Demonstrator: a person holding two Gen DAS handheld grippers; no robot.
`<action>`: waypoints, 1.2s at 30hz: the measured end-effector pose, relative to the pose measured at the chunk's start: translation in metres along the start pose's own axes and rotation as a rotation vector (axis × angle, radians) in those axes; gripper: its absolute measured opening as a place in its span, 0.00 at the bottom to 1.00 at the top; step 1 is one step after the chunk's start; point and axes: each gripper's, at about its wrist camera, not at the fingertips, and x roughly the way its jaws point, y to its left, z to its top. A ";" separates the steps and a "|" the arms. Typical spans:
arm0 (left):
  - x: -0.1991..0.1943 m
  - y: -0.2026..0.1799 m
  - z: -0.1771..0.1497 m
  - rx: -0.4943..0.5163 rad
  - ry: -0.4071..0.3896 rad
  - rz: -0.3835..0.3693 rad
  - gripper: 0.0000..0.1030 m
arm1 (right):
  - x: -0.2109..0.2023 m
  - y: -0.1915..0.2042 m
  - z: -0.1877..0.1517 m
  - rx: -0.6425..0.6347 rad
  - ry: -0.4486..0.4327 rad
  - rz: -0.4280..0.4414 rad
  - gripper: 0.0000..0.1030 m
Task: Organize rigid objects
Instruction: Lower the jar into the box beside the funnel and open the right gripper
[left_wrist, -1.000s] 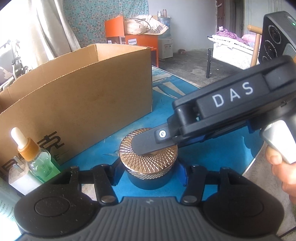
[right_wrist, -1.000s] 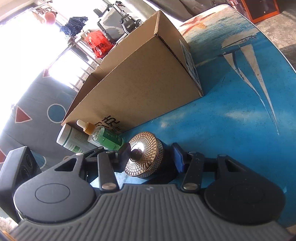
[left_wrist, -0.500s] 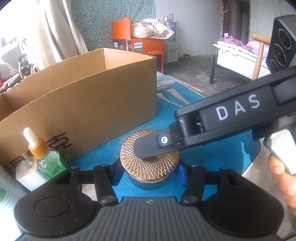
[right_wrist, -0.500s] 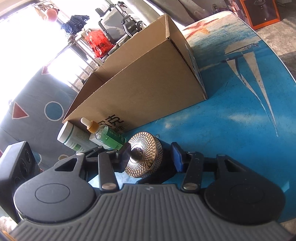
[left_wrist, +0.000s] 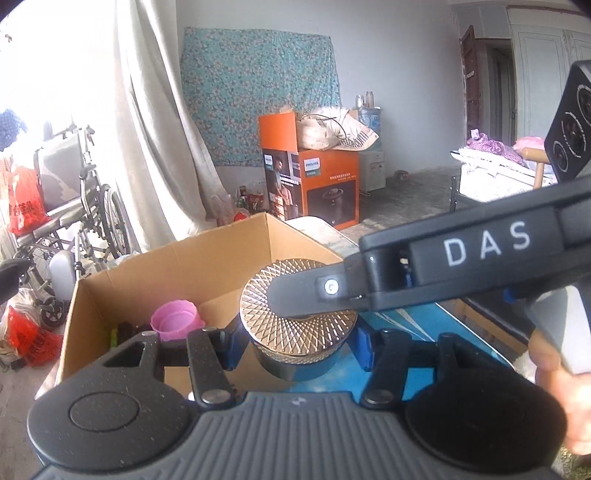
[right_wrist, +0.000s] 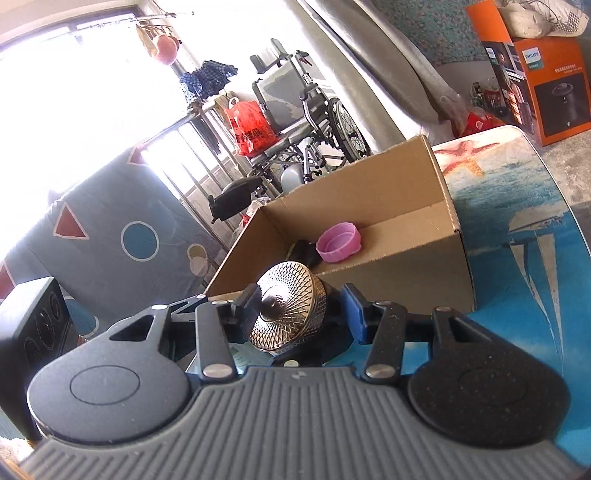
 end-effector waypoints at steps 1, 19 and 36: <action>-0.001 0.006 0.007 -0.010 -0.005 0.012 0.56 | 0.003 0.006 0.010 -0.022 -0.004 0.010 0.47; 0.145 0.153 0.017 -0.401 0.550 -0.042 0.56 | 0.219 -0.024 0.096 0.082 0.509 -0.025 0.49; 0.170 0.156 0.010 -0.466 0.675 -0.028 0.63 | 0.273 -0.070 0.071 0.223 0.653 -0.048 0.50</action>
